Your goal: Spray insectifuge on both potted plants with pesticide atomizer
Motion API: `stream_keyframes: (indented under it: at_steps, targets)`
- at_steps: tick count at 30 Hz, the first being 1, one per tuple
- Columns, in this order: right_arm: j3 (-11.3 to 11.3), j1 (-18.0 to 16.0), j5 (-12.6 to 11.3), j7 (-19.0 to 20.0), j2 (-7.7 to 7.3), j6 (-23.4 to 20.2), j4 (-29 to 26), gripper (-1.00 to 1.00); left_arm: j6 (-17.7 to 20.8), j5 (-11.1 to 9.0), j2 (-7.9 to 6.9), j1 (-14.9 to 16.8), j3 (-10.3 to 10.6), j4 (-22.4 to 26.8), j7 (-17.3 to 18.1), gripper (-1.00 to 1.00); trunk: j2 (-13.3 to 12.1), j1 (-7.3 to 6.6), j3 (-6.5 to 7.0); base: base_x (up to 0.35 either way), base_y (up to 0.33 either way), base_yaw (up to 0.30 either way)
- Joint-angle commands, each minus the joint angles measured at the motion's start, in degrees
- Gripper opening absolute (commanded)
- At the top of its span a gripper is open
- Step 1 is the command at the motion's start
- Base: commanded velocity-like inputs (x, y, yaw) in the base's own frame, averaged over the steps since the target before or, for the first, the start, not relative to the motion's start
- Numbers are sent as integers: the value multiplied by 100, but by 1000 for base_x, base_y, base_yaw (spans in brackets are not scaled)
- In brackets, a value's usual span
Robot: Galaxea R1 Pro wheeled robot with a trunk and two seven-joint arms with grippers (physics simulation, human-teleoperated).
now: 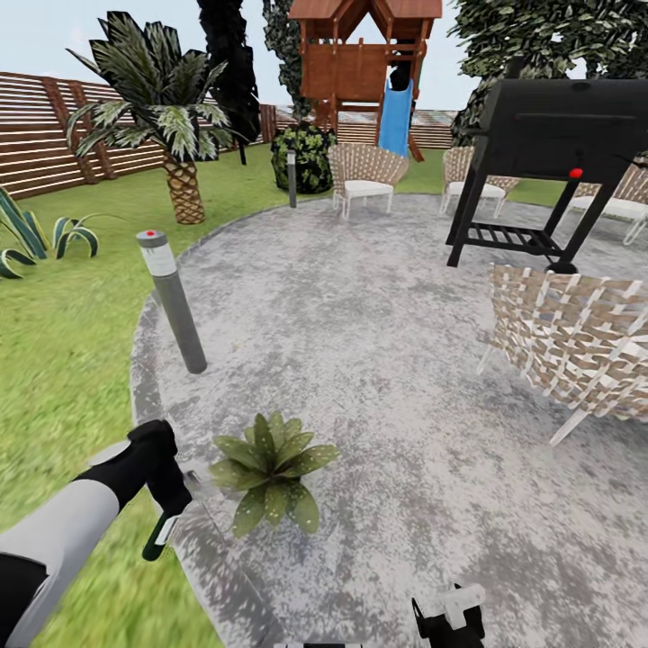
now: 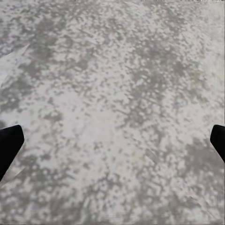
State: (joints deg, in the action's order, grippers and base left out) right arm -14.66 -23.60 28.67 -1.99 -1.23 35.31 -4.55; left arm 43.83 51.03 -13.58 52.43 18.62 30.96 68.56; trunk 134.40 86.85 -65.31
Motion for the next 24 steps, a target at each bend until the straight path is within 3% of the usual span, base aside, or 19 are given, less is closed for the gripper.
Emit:
stream_keyframes:
  at_steps: [1, 10, 14, 17, 24]
  targets:
    - [-37, -5, 60, -21, 0, 20, 7, 100, 46, 12, -9, 0, 26, 8, 35, -100, 2, -1, -5, 0, 292, -7]
    - [-37, -5, 60, -21, 0, 20, 7, 100, 49, 212, 52, -40, 11, -32, 35, -100, 2, -1, -5, 0, 303, -1]
    - [-37, -5, 60, -21, 0, 20, 7, 100, 343, 220, 56, -38, 47, -28, 35, -100, 2, -1, -5, 0, 298, 0]
    - [-37, -5, 60, -21, 0, 20, 7, 100, 425, 223, 57, -50, 80, -21, 35, -100, 2, -1, -5, 0, 111, -58]
    - [-37, -5, 60, -21, 0, 20, 9, 100, 440, 223, 64, -57, 58, 4, 35, -100, 2, -1, -5, 0, 10, -266]
